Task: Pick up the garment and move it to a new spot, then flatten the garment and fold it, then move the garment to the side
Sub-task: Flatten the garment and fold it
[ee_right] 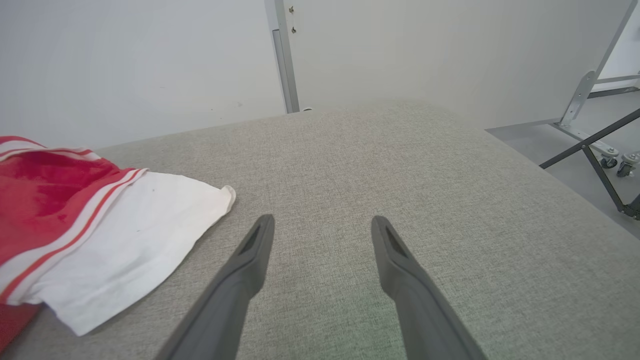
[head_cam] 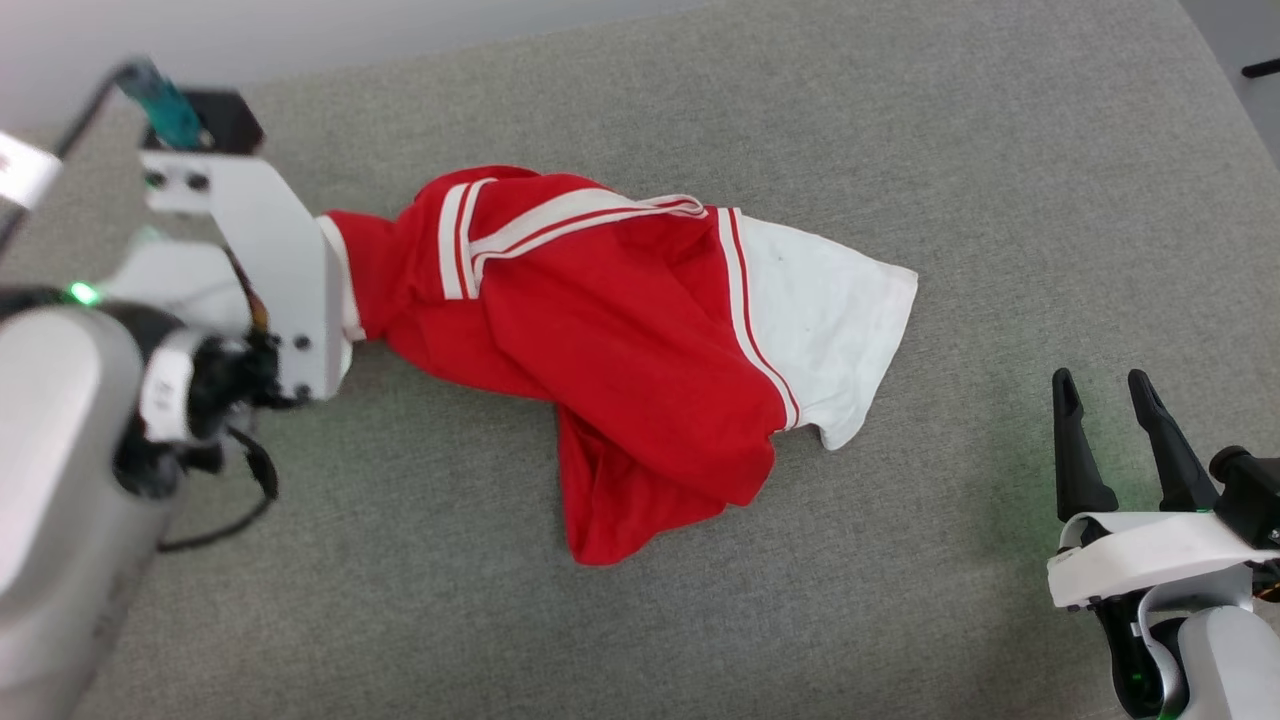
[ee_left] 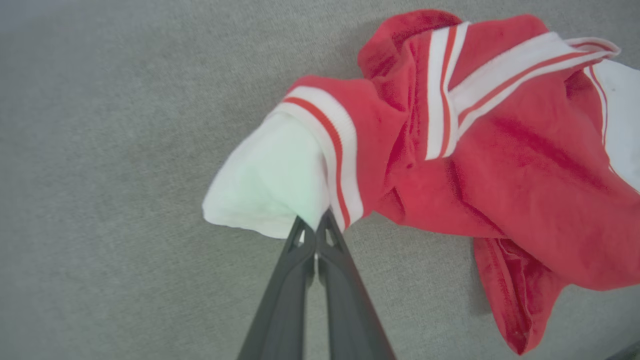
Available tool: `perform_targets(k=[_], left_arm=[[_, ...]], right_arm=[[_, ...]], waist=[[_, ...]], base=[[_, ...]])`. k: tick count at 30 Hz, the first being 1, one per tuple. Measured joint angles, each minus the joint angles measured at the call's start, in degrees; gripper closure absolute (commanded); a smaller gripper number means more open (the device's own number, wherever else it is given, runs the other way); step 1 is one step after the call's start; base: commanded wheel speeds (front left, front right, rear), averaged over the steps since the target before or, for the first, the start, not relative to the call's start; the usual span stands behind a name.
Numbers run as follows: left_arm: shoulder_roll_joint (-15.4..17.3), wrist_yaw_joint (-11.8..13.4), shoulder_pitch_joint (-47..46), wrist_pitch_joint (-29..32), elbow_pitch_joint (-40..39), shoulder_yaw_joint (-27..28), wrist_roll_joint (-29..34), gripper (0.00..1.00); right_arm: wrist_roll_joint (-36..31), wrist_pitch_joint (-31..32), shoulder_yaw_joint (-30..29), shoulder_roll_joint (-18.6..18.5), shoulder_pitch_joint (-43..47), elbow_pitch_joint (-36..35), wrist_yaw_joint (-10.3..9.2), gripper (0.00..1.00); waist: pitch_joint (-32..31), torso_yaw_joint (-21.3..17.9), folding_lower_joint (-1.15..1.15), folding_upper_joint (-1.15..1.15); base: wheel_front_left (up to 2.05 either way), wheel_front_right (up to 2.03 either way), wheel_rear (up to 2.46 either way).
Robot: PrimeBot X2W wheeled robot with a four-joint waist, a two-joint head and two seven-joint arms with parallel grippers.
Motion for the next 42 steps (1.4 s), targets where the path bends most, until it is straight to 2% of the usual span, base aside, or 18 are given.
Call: perform_targets(k=[4,9,14,19,20,21,23,24,25,26,27,28,29,36,42], left_arm=[[1.31,-1.43,-3.97,1.16,0.36,-0.04,0.68,1.00],[1.67,-5.22,-9.17,-0.13,4.26,-1.48,2.31,1.00],[1.30,-10.80,-15.51,-7.80,11.44,-2.30,5.01,1.00],[-0.69,-14.24,-20.11,-16.60,21.09,-2.42,6.38,1.00],[-1.30,-14.28,-20.41,-18.09,23.24,-2.31,6.38,1.00],[-1.86,-14.51,-20.76,-19.27,25.32,-2.32,6.38,0.73],[-3.00,-14.94,-21.09,-21.57,29.13,-2.12,6.16,0.71],[-3.37,-15.04,-21.13,-22.63,30.80,-2.35,6.26,0.62],[-3.76,-15.07,-21.14,-23.56,32.63,-2.22,6.23,0.39],[-4.22,-15.24,-21.18,-24.31,34.20,-2.03,5.77,0.26],[-4.65,-15.63,-21.25,-25.15,35.42,-2.00,5.52,0.25],[-5.08,-15.77,-21.36,-26.09,36.65,-1.89,5.44,0.02],[-5.47,-15.90,-21.59,-26.75,37.68,-1.85,5.41,0.00],[-7.30,-18.72,-20.70,-32.36,38.76,-0.75,2.57,0.00],[-7.69,-21.61,-13.76,-41.02,32.54,1.68,-0.68,0.00]], right_arm=[[0.00,0.00,0.32,-0.09,0.03,0.15,0.00,0.00],[0.09,0.00,0.99,-0.15,0.00,0.20,0.00,0.00],[0.43,0.00,1.77,-0.23,-0.82,0.34,0.00,0.00],[0.79,0.00,2.44,-0.18,-1.44,0.33,0.00,0.00],[0.98,0.00,2.55,-0.14,-1.52,0.29,0.00,0.00],[1.21,0.00,2.56,-0.10,-1.71,0.25,0.00,0.00],[1.46,0.00,2.59,-0.04,-2.18,0.21,0.00,0.00],[1.47,0.00,2.57,0.01,-2.27,0.19,0.00,0.00],[1.47,0.00,2.58,0.03,-2.27,0.23,0.00,0.00],[1.47,0.00,2.59,0.03,-2.28,0.27,0.00,0.00],[1.47,0.00,2.64,0.03,-2.31,0.33,0.00,0.00],[1.47,0.00,2.66,0.00,-2.36,0.38,0.00,0.00],[1.46,0.00,2.74,-0.12,-2.38,0.42,0.00,0.00],[1.20,0.00,3.07,-1.98,-2.27,-0.53,0.00,0.00],[0.88,0.00,4.42,-4.08,-0.97,-0.69,0.00,0.00]], waist=[[-0.15,-0.10,0.00,0.00],[0.48,-0.38,0.00,0.00],[1.88,-1.21,0.00,0.00],[3.72,-2.42,0.00,0.00],[4.10,-2.67,0.00,0.00],[4.50,-2.89,0.00,0.00],[5.22,-3.27,0.00,0.00],[5.53,-3.43,0.00,0.00],[5.79,-3.55,0.00,0.00],[6.00,-3.62,0.00,0.00],[6.12,-3.61,0.00,0.00],[6.15,-3.51,0.00,0.00],[6.12,-3.37,0.00,0.00],[3.99,-1.42,0.00,0.00],[0.38,1.23,0.00,0.00]], base=[[0.00,0.00,0.00],[0.00,0.00,0.00],[0.00,0.00,0.00],[0.00,0.00,0.00],[0.00,0.00,0.00],[0.00,0.00,0.00],[0.00,0.00,0.00],[0.00,0.00,0.00],[0.00,0.00,0.00],[0.00,0.00,0.00],[0.00,0.00,0.00],[0.00,0.00,0.00],[0.00,0.00,0.00],[0.00,0.00,0.00],[0.00,0.00,0.00]])
